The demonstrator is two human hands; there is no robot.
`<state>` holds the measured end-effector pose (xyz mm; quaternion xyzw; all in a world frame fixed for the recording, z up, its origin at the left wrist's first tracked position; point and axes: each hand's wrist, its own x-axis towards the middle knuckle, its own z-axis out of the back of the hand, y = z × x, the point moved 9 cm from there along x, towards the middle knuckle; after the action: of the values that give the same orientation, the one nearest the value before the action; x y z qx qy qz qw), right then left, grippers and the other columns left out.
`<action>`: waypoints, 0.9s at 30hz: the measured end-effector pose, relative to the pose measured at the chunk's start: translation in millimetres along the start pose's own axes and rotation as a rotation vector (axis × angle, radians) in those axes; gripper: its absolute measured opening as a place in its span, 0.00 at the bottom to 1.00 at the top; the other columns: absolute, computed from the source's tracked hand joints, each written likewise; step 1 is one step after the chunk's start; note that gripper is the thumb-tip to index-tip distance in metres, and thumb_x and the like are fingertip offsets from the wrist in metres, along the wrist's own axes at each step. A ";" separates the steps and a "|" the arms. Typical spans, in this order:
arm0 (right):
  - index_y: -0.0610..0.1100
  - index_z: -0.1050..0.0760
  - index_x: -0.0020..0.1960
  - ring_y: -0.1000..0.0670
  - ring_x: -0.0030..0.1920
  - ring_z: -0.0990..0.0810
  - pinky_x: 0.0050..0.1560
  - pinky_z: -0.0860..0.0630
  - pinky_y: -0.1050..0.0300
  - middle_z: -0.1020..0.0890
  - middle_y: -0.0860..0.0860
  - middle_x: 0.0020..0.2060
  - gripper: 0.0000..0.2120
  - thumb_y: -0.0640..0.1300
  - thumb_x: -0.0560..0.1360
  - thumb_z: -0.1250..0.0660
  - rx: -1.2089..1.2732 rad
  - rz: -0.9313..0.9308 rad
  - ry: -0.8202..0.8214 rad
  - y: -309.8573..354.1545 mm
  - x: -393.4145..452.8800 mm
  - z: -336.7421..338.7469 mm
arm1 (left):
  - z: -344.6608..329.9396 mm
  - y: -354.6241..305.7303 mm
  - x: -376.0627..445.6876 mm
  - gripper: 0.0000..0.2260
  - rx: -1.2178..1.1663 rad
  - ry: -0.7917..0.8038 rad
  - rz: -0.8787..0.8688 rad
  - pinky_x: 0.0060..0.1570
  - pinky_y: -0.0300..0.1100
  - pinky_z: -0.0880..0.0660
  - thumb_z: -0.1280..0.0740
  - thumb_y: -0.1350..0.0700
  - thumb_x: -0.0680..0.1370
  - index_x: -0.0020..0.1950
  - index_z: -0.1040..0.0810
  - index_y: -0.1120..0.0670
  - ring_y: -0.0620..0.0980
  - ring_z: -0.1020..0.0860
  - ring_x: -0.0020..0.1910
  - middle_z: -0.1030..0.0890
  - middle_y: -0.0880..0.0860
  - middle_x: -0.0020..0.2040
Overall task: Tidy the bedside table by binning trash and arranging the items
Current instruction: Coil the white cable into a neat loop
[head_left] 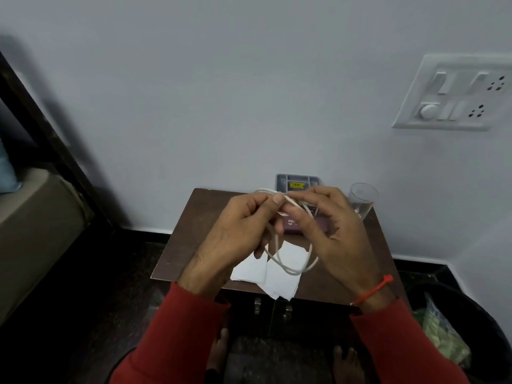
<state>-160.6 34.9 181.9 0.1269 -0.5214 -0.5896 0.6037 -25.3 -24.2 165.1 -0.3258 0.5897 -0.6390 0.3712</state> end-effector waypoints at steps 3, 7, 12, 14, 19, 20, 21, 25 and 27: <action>0.48 0.17 0.55 0.53 0.56 0.20 0.56 0.24 0.62 0.20 0.54 0.52 0.11 0.51 0.77 0.31 -0.059 0.059 -0.043 7.0 -1.6 4.9 | -0.9 -5.8 -0.9 0.14 0.067 0.015 -0.056 0.25 0.38 0.35 0.38 0.51 0.85 0.48 0.15 0.54 0.48 0.31 0.28 0.24 0.51 0.30; 0.45 0.17 0.48 0.49 0.40 0.16 0.43 0.20 0.57 0.14 0.47 0.42 0.07 0.45 0.79 0.33 0.419 -0.303 -0.226 -22.6 -6.4 12.4 | -3.7 0.3 0.1 0.14 0.288 0.098 -0.056 0.29 0.27 0.36 0.37 0.52 0.85 0.50 0.14 0.56 0.38 0.30 0.24 0.25 0.47 0.27; 0.47 0.30 0.64 0.45 0.31 0.20 0.34 0.20 0.50 0.13 0.42 0.44 0.15 0.36 0.80 0.39 0.713 -0.626 -0.429 -73.9 -15.7 26.7 | -16.0 -6.2 -16.7 0.13 0.036 0.410 -0.086 0.34 0.37 0.32 0.39 0.52 0.84 0.50 0.16 0.55 0.45 0.27 0.33 0.22 0.49 0.33; 0.51 0.29 0.63 0.46 0.34 0.19 0.33 0.18 0.50 0.14 0.43 0.46 0.17 0.34 0.79 0.40 0.499 -0.629 -0.383 -88.8 -17.9 29.1 | -10.1 -20.1 -17.4 0.12 -0.263 0.383 -0.148 0.34 0.39 0.29 0.40 0.52 0.83 0.49 0.18 0.55 0.47 0.24 0.33 0.19 0.51 0.35; 0.56 0.21 0.53 0.50 0.40 0.19 0.50 0.19 0.40 0.18 0.50 0.40 0.09 0.53 0.73 0.30 0.040 -0.613 -0.084 -100.7 -15.7 11.1 | 9.8 -26.2 -10.5 0.09 -0.559 0.196 -0.148 0.31 0.40 0.26 0.43 0.52 0.82 0.49 0.25 0.54 0.50 0.22 0.32 0.17 0.52 0.37; 0.56 0.21 0.54 0.51 0.43 0.19 0.53 0.20 0.42 0.17 0.50 0.43 0.11 0.55 0.73 0.30 0.028 -0.596 -0.073 -98.5 -14.8 10.8 | 9.4 -26.8 -11.1 0.09 -0.569 0.196 -0.135 0.31 0.40 0.26 0.43 0.52 0.82 0.49 0.26 0.54 0.50 0.22 0.32 0.17 0.52 0.37; 0.56 0.21 0.55 0.50 0.47 0.19 0.55 0.21 0.43 0.17 0.49 0.47 0.12 0.55 0.72 0.30 0.032 -0.565 -0.058 -91.8 -12.9 10.8 | 8.0 -28.0 -11.9 0.09 -0.577 0.205 -0.126 0.30 0.40 0.26 0.44 0.52 0.82 0.50 0.27 0.54 0.50 0.22 0.31 0.17 0.53 0.37; 0.49 0.21 0.61 0.38 0.59 0.20 0.62 0.27 0.32 0.20 0.43 0.61 0.19 0.41 0.71 0.35 0.514 -0.458 0.178 -58.0 -9.4 -7.9 | -6.2 -33.5 -15.5 0.09 -0.648 0.282 -0.110 0.29 0.41 0.25 0.45 0.53 0.83 0.51 0.27 0.54 0.50 0.21 0.31 0.15 0.54 0.40; 0.42 0.22 0.64 0.32 0.63 0.23 0.66 0.31 0.29 0.20 0.41 0.61 0.20 0.43 0.73 0.35 0.636 -0.410 0.283 -41.7 -10.8 -16.0 | -14.4 -32.7 -16.4 0.09 -0.696 0.321 -0.090 0.30 0.41 0.24 0.45 0.54 0.84 0.52 0.26 0.54 0.50 0.19 0.33 0.14 0.55 0.45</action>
<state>-169.7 25.2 137.9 0.4885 -0.5536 -0.4836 0.4701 -32.1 -1.8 196.7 -0.3537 0.8069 -0.4594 0.1129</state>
